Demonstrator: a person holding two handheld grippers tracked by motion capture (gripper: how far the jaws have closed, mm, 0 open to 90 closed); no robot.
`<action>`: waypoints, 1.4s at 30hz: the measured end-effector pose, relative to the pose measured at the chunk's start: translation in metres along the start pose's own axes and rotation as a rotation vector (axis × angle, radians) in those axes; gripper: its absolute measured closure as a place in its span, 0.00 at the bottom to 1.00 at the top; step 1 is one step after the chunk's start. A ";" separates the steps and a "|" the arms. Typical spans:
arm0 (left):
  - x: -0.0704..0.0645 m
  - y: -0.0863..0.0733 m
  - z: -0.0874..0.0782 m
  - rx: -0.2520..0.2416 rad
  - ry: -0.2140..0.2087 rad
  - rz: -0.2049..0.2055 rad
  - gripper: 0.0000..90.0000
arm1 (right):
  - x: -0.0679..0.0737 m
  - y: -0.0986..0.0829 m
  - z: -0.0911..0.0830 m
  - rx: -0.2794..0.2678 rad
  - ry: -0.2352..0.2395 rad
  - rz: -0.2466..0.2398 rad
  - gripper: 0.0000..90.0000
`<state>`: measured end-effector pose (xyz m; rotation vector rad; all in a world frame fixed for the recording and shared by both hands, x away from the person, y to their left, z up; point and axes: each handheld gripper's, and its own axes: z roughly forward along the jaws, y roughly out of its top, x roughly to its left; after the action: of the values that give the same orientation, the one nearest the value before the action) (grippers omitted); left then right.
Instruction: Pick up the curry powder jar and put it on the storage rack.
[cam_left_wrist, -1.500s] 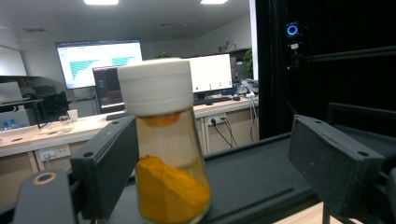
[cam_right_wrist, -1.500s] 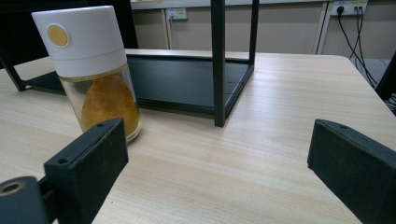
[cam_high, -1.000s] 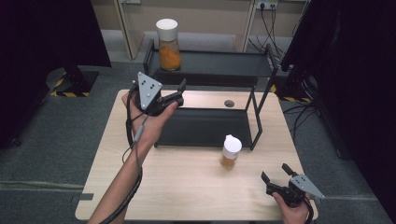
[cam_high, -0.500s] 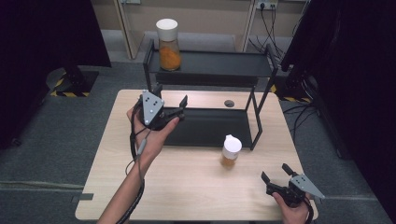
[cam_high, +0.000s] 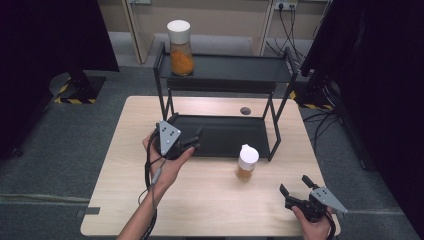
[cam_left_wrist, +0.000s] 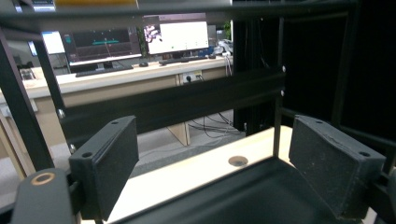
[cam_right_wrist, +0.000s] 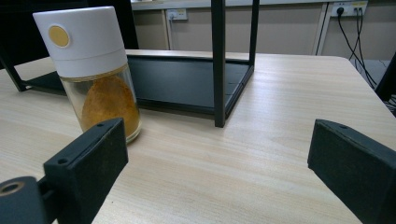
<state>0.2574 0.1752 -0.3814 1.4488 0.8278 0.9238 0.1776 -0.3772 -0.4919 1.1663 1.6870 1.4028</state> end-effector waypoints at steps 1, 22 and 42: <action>-0.001 -0.003 -0.002 0.003 0.000 0.003 0.17 | 0.000 0.000 0.000 0.000 0.000 0.000 0.06; -0.009 -0.064 -0.032 0.044 -0.018 -0.036 0.16 | 0.001 0.000 0.000 0.001 -0.002 -0.006 0.06; -0.015 -0.118 -0.055 0.110 -0.007 -0.084 0.16 | 0.001 0.000 0.000 0.000 -0.003 -0.006 0.06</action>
<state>0.2040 0.1953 -0.4995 1.4996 0.9398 0.8209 0.1770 -0.3761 -0.4918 1.1619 1.6874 1.3961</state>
